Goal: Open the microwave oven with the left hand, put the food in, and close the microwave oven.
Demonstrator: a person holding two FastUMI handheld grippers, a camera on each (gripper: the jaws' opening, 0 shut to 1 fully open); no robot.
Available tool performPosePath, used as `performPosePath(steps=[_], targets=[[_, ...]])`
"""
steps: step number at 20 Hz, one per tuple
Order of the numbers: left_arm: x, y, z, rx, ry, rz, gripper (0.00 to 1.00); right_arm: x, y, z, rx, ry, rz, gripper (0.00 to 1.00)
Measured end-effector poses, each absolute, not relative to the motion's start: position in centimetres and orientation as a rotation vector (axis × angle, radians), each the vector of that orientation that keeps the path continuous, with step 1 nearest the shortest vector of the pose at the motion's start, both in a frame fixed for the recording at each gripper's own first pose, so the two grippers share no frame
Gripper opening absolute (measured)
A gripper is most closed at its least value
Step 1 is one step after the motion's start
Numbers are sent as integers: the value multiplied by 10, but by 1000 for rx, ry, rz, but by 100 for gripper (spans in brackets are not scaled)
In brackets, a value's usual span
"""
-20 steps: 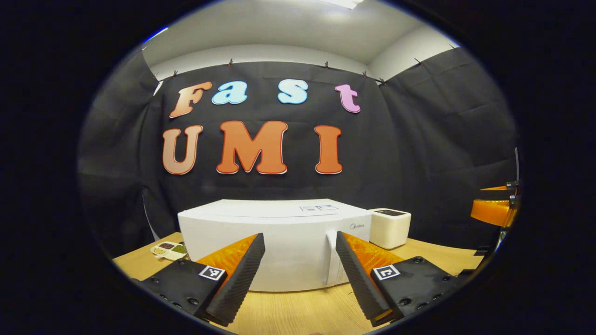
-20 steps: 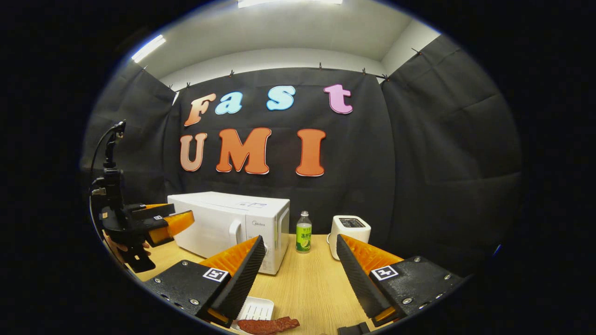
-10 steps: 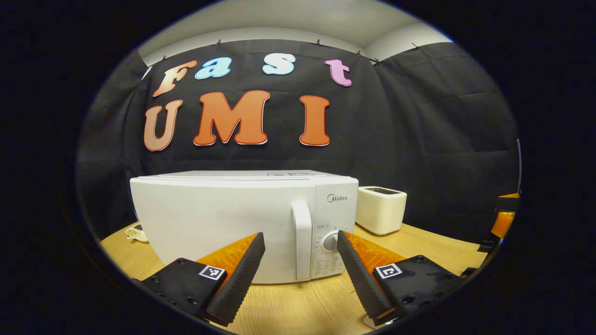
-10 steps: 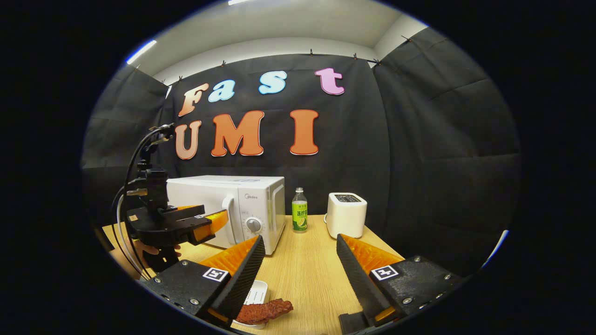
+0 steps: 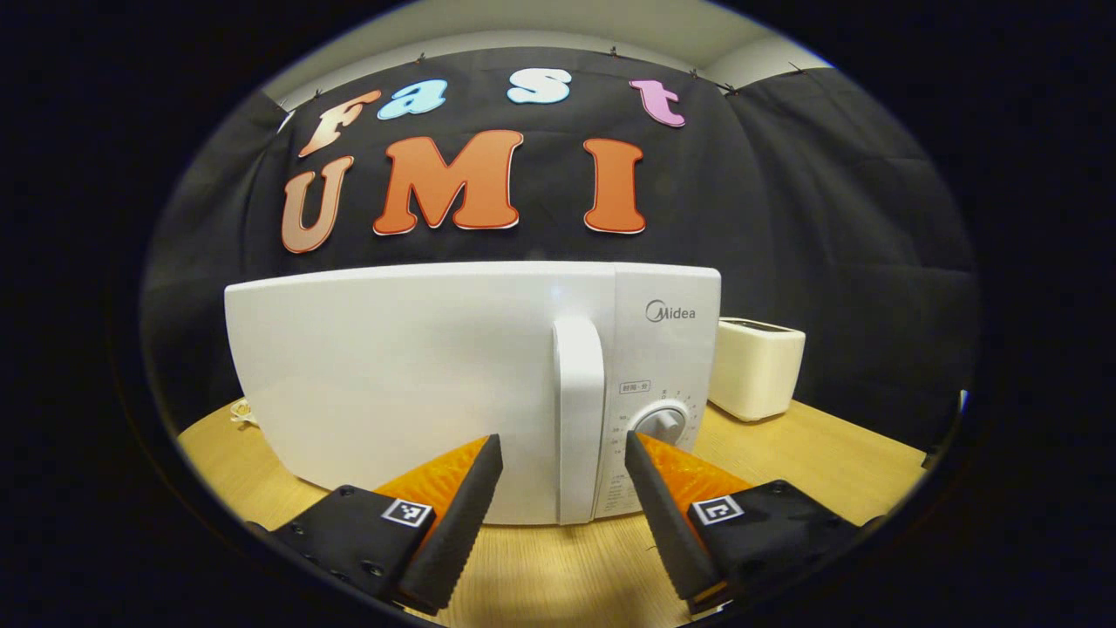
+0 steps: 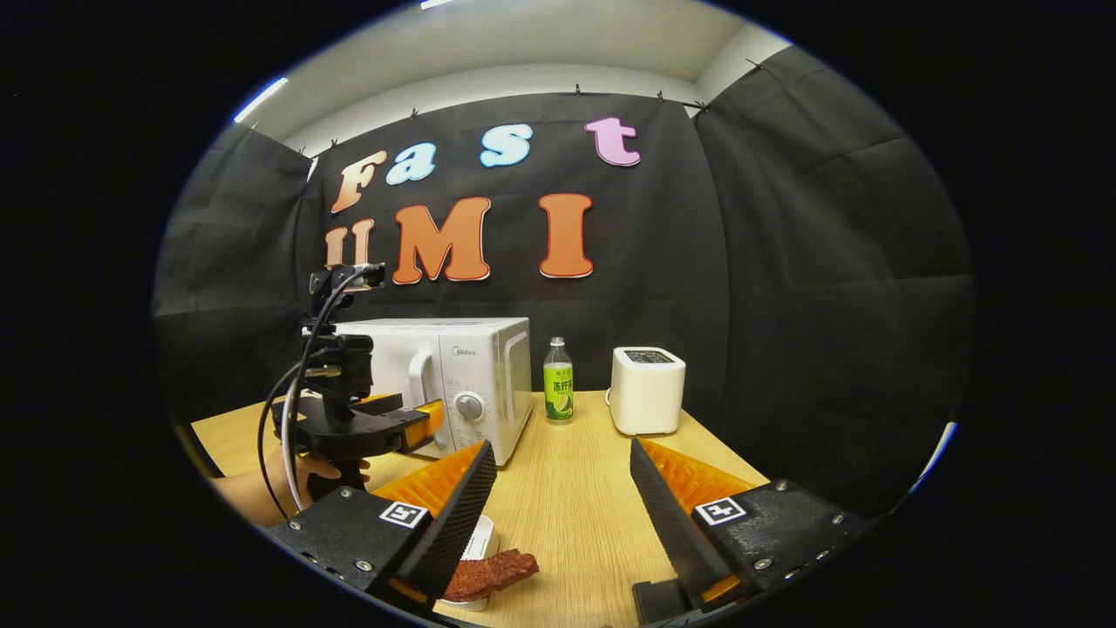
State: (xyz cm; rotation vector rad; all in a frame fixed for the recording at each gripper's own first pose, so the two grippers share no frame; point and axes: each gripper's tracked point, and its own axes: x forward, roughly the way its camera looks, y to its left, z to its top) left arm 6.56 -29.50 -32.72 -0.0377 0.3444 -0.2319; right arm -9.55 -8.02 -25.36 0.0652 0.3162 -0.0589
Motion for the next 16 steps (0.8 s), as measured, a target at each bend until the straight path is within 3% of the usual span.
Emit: performPosePath(steps=[9,12,13,14,16], targets=[[72,-291,-341,-17,349,-159,80,-90,-88,-270,99,344,-72,96],[67,-312,-342,-37,353,-225,62,-89,-88,-273,105,346,-72,96],[71,-311,-349,-16,348,-210,43,-89,-88,-276,107,355,-73,96],[70,-308,-340,-17,347,-214,30,-90,-87,-279,109,361,-73,96],[71,-310,-341,-64,346,-227,25,-91,-87,-280,109,363,-72,96]])
